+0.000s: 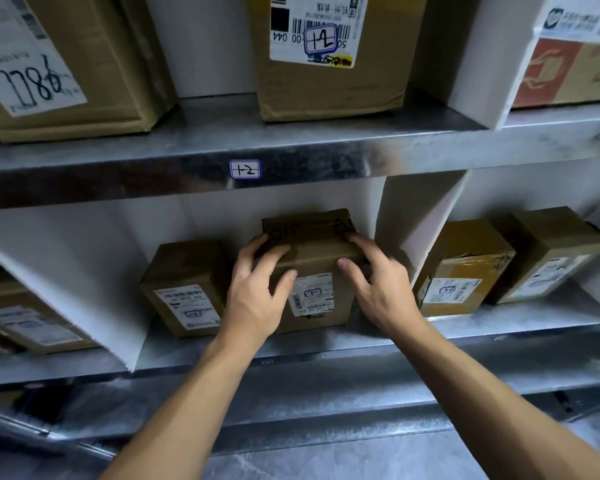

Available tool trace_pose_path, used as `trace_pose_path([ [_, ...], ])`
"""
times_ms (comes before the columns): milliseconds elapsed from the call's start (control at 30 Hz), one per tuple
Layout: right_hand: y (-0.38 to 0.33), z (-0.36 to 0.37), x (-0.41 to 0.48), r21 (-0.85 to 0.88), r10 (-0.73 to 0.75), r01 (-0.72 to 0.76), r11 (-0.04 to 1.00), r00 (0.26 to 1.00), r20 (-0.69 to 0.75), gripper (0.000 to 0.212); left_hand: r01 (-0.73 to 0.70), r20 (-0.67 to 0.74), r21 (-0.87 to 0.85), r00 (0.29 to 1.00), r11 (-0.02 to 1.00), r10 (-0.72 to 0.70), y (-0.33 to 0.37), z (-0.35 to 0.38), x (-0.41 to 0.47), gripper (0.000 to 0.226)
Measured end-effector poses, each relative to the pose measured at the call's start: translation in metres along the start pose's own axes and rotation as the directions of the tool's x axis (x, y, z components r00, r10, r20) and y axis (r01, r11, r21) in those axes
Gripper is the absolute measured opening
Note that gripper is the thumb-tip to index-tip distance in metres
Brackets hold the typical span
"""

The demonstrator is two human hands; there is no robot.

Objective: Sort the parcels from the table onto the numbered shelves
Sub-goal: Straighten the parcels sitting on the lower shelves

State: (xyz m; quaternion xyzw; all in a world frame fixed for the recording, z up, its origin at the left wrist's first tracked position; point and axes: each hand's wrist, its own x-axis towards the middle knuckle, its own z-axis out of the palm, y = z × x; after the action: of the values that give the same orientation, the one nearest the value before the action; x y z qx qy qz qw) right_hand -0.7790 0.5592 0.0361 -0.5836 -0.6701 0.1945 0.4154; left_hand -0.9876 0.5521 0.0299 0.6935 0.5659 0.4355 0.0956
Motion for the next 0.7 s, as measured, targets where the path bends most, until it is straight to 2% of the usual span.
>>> trace_pose_path([
  [233,-0.005,0.005,0.004,0.076,0.013,-0.013,0.997,1.000,0.000,0.041,0.057,0.003,0.006,0.998,0.998,-0.057,0.002,0.002,0.003,0.039],
  [400,-0.003,0.003,0.000,0.074,0.011,-0.012,0.997,1.000,0.016,0.042,0.056,0.054,0.037,0.997,0.998,-0.058,0.004,-0.003,-0.001,0.042],
  [567,-0.010,-0.002,-0.002,0.025,0.015,-0.016,1.000,0.998,0.068,0.046,0.095,0.148,0.129,0.982,0.987,-0.113,0.013,-0.014,0.001,0.049],
  [700,-0.013,-0.005,-0.012,-0.101,-0.002,0.006,0.995,0.999,0.046,0.048,0.068,0.139,0.178,0.986,0.982,-0.094,0.018,-0.026,-0.004,0.054],
])
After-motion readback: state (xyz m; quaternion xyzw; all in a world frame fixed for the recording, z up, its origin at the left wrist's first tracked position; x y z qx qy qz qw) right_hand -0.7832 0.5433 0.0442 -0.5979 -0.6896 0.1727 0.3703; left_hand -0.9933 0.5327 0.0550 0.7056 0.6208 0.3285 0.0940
